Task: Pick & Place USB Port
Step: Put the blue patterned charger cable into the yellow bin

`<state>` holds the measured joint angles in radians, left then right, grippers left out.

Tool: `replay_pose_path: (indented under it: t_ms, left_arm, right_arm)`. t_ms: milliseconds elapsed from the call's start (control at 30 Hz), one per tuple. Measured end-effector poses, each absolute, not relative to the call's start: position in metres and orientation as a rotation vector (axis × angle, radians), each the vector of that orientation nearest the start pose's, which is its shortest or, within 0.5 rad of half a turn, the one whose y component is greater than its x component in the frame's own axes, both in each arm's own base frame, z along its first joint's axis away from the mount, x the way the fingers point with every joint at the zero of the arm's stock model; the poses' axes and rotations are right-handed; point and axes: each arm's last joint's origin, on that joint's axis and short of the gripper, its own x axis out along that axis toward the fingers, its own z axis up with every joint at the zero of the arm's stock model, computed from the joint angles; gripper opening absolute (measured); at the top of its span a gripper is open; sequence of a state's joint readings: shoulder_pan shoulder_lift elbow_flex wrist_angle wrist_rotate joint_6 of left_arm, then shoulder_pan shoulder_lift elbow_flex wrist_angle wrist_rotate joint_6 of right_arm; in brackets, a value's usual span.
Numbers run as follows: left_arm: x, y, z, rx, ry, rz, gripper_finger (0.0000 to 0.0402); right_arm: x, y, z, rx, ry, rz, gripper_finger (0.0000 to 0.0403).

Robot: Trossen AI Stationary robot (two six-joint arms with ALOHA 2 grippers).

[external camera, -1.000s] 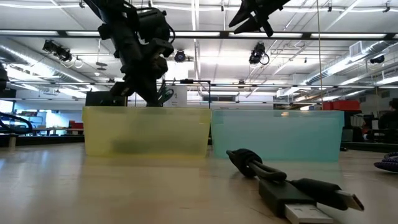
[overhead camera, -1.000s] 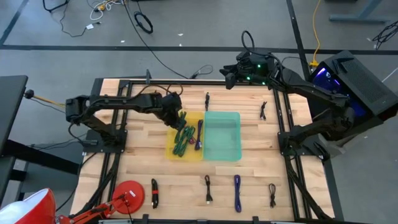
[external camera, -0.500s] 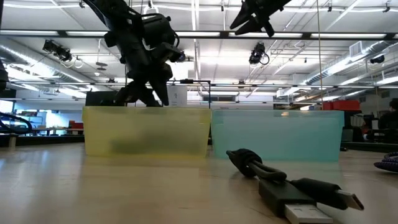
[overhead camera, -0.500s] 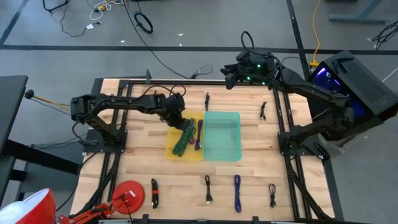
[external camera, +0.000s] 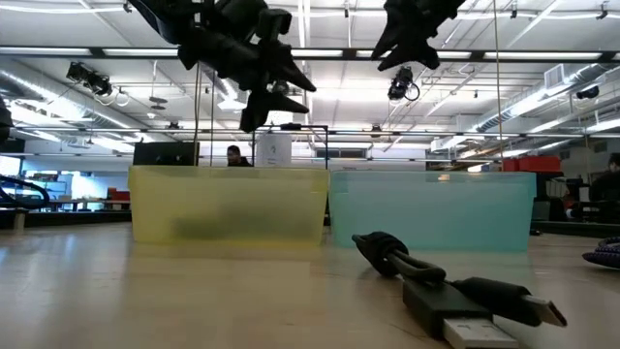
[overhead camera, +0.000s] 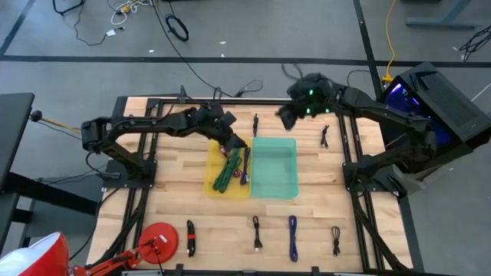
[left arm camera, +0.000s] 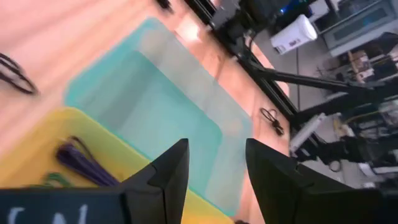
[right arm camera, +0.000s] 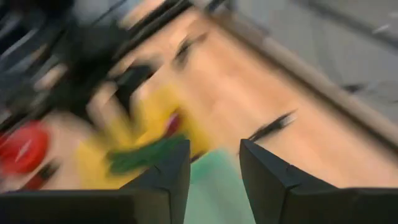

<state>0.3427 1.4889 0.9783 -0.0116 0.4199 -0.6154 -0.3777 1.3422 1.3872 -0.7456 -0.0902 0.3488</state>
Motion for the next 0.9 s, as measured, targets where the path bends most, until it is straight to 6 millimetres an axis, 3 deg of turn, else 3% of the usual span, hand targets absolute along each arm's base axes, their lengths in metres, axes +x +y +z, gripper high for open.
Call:
replay_pose_path:
  t_ms: [167,467,733,900]
  left_arm:
    - [0.304,0.108,0.251,-0.784,0.497,0.094,0.0163]
    - [0.299,0.12,0.252,-0.762,0.491,0.064,0.0163]
    - [0.298,0.12,0.252,-0.748,0.498,-0.005,0.0163]
    - [0.298,0.119,0.252,-0.732,0.501,-0.042,0.0163]
  right_arm:
    - [0.263,-0.057,0.362,0.632,0.75,-0.295,0.0141]
    - [0.259,0.024,0.347,0.834,0.899,-0.396,0.0141]
    - [0.241,0.084,0.288,1.136,1.061,-0.576,0.0141]
    - [0.232,0.114,0.255,1.34,1.124,-0.574,0.0141]
